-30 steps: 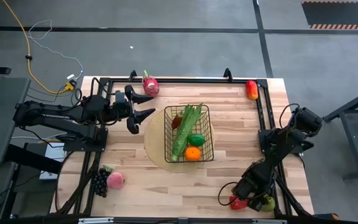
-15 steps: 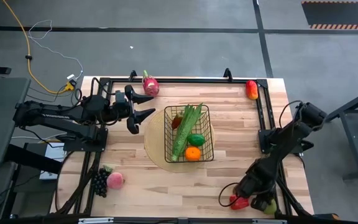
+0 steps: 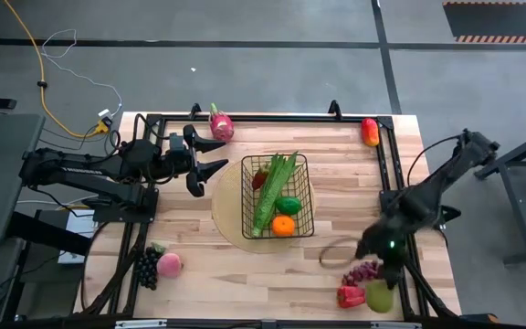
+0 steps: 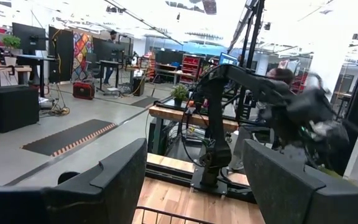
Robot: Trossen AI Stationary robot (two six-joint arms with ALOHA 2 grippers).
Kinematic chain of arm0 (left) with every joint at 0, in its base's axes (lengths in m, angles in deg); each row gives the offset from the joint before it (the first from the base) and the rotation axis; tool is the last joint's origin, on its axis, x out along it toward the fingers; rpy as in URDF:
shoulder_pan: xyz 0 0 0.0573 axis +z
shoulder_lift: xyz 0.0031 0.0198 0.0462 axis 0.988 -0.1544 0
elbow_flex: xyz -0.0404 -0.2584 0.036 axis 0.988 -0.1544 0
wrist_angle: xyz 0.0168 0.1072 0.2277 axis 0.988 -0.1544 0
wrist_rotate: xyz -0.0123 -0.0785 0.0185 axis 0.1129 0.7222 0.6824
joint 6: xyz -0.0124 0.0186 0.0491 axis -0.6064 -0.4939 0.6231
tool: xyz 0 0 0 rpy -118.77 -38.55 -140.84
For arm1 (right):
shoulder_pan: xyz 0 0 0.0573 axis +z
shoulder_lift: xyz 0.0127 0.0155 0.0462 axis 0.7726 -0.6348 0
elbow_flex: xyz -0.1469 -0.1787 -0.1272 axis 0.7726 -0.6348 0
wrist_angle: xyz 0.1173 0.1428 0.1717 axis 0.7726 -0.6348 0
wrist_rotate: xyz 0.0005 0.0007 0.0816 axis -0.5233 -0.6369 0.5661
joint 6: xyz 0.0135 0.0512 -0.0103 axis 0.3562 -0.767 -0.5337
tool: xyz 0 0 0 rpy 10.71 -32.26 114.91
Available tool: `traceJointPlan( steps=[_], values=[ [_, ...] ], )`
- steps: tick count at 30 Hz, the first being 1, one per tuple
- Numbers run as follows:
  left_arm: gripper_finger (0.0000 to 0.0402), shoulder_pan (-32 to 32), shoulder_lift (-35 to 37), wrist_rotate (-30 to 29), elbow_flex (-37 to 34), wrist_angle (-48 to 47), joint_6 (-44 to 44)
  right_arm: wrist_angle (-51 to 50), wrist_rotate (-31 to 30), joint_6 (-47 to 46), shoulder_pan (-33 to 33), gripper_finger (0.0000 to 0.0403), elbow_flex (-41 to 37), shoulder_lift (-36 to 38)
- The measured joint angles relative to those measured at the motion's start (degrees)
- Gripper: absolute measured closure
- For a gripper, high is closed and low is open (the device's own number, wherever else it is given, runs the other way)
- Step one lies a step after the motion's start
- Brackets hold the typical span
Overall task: Build produce basket
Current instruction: Put the pear into the wire basket
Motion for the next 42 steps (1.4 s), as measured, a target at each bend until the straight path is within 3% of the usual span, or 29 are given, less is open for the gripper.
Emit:
traceJointPlan(
  steps=[10, 23, 27, 37, 42],
  values=[
    [0.0149, 0.01, 0.02, 0.0, 0.0, -0.02, -0.03, 9.71, -21.57, 9.52, -14.71, 0.0302, 0.02, 11.66],
    [0.0149, 0.02, 0.02, 0.49, 0.0, 4.24, -3.21, 25.21, -37.77, 42.6, -29.93, 0.0302, 0.02, 15.02],
    [0.0149, 0.0, 0.02, 2.05, 0.0, 4.49, -4.89, 28.24, -39.05, 49.42, -33.06, 0.0302, 0.02, 15.02],
    [0.0149, -0.11, 0.02, 2.17, 0.02, 4.68, -7.74, 29.48, -38.58, 56.0, -36.75, 0.0302, 0.02, 15.0],
    [0.0149, -0.11, 0.02, 2.19, 2.83, -0.09, -9.61, 31.28, -38.56, 58.8, -38.32, 0.0302, 0.04, 14.87]
  ],
)
